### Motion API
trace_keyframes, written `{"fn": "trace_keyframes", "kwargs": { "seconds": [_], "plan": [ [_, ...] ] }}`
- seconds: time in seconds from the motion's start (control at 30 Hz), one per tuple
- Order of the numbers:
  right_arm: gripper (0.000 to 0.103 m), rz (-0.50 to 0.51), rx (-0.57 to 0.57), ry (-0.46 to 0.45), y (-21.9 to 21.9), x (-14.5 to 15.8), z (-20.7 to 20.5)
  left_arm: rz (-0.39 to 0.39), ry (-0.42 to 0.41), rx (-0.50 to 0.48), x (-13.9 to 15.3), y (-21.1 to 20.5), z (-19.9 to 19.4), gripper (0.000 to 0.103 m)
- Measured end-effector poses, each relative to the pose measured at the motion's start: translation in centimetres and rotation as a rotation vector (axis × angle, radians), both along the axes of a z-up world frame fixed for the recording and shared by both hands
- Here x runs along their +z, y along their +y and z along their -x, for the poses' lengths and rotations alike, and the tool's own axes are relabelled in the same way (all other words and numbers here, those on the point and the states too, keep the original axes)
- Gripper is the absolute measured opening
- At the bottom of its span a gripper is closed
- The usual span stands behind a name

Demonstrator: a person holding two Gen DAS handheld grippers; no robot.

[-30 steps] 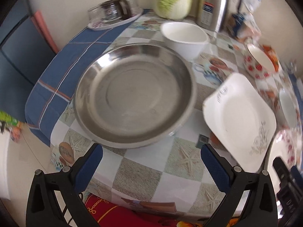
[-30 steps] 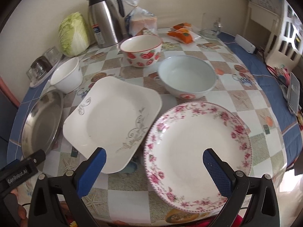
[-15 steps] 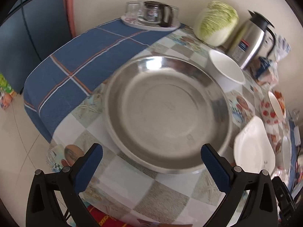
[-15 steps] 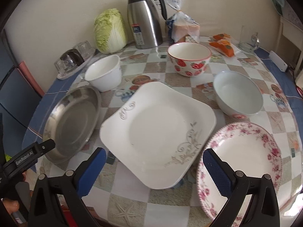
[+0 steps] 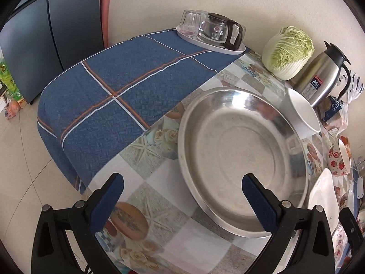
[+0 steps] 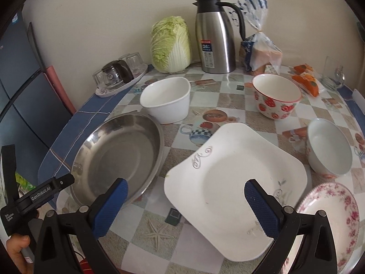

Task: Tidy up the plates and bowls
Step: 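Move left tool to steel tray rim while right tool approaches white square plate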

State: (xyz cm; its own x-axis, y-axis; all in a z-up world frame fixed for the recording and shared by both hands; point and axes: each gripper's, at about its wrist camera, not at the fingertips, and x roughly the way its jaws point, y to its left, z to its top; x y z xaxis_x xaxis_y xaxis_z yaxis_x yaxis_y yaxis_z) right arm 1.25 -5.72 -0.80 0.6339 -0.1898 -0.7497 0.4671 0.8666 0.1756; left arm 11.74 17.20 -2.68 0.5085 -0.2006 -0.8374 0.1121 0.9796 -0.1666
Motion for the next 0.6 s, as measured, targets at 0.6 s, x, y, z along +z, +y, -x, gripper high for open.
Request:
{"fn": "trace_keyframes", "kwargs": {
  "seconds": [0.6],
  "plan": [
    [0.103,-0.111,0.064,-0.03,-1.2,-1.2,-5.6,0.02,-0.031,-0.102,-0.4,-0.9,-3.1,0.103]
  ]
}}
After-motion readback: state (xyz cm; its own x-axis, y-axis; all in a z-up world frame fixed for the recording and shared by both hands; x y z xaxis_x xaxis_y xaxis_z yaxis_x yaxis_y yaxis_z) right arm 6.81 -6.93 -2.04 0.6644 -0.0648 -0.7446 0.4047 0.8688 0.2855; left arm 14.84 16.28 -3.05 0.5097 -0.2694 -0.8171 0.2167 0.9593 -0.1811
